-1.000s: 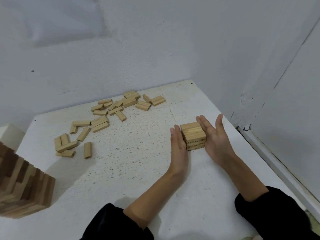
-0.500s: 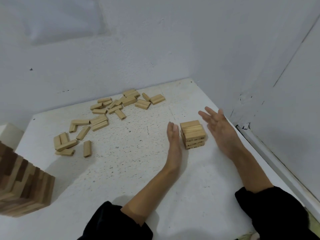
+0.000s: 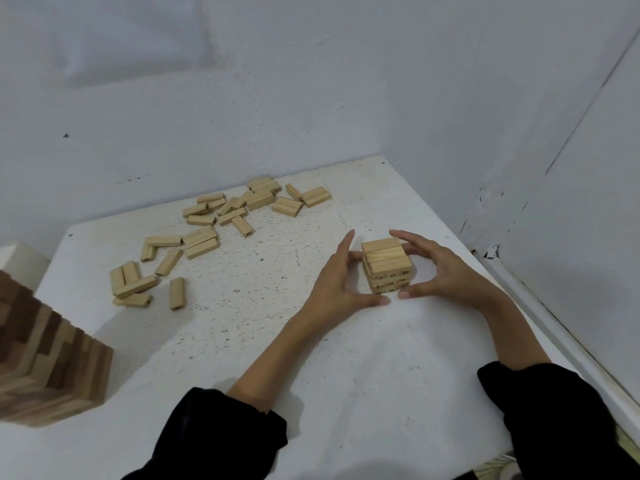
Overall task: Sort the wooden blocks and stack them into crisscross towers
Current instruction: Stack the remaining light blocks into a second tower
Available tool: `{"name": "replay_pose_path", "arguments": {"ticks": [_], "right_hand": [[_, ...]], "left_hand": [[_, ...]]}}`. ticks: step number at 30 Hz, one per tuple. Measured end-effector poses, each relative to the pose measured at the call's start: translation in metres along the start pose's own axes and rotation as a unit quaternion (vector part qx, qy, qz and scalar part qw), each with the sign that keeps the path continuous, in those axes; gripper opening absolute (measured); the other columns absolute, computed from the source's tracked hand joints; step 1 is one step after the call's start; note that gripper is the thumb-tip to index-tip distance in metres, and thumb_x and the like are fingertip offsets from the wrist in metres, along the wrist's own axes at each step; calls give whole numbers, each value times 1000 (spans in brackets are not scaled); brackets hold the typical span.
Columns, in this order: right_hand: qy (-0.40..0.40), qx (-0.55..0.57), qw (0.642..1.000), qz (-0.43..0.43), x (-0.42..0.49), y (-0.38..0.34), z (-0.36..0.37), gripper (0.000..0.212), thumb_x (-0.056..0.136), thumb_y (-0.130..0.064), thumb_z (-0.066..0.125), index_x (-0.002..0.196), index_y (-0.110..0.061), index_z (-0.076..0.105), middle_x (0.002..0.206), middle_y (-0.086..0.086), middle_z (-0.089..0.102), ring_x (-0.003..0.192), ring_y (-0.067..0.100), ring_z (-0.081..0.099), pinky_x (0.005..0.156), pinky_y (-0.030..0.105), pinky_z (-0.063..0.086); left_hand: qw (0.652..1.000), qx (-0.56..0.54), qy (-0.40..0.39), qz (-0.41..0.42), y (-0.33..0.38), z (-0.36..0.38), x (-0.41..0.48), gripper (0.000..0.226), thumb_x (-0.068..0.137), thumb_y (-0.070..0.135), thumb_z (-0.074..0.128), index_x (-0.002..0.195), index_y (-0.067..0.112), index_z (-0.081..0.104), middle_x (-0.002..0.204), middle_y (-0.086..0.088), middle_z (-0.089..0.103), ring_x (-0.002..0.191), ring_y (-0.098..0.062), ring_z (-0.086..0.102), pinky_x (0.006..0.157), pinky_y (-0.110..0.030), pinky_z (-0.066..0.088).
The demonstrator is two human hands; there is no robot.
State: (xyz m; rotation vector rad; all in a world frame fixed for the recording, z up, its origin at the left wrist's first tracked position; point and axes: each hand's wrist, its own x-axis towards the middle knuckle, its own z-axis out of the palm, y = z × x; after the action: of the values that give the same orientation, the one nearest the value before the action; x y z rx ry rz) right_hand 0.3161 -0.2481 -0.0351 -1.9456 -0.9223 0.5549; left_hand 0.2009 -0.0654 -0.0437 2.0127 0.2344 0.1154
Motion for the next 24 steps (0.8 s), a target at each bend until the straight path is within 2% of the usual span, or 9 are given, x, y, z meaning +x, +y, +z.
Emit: {"name": "replay_pose_path", "arguments": {"ticks": [2, 3, 8, 14, 18, 24], "right_hand": [[2, 4, 1000, -5, 2, -1, 0, 92, 57, -37, 84, 135, -49, 37, 128, -11, 54, 126, -2, 41, 112, 43, 28], [2, 5, 1000, -7, 2, -1, 0, 91, 57, -37, 84, 135, -49, 37, 128, -12, 54, 126, -2, 42, 112, 43, 28], [10, -9, 1000, -25, 2, -1, 0, 91, 55, -47, 81, 135, -47, 38, 126, -15, 54, 124, 3, 44, 109, 43, 32], [12, 5, 999, -32, 2, -1, -4, 90, 59, -32, 83, 137, -40, 39, 118, -21, 59, 121, 3, 48, 111, 35, 29], [12, 7, 999, -34, 2, -1, -3, 89, 58, -38, 82, 137, -40, 40, 118, -17, 60, 120, 4, 49, 109, 33, 31], [11, 7, 999, -35, 3, 1, -3, 88, 61, -32, 82, 137, -39, 39, 117, -19, 60, 120, 3, 49, 109, 32, 31]], "left_hand": [[1000, -16, 14, 0, 2, 0, 1, 116, 62, 22, 88, 149, 29, 13, 124, 7, 55, 116, -3, 46, 90, -9, 34], [1000, -18, 19, 1, 2, 1, 1, 114, 62, 21, 88, 149, 29, 15, 124, 5, 56, 116, -4, 47, 91, -10, 35], [999, -6, 45, 7, 1, 6, 1, 111, 59, 29, 90, 147, 32, 22, 125, 4, 56, 117, -9, 50, 102, -31, 42], [998, -5, 57, 9, 2, 8, 2, 106, 59, 31, 89, 145, 33, 26, 124, 5, 59, 117, -9, 52, 103, -35, 42], [998, 1, 61, 11, 1, 9, 2, 105, 60, 33, 88, 145, 33, 27, 124, 4, 59, 118, -10, 51, 103, -37, 42], [998, 0, 54, 18, 2, 8, 2, 107, 59, 34, 89, 146, 31, 26, 127, 4, 57, 119, -10, 50, 103, -35, 42]]}}
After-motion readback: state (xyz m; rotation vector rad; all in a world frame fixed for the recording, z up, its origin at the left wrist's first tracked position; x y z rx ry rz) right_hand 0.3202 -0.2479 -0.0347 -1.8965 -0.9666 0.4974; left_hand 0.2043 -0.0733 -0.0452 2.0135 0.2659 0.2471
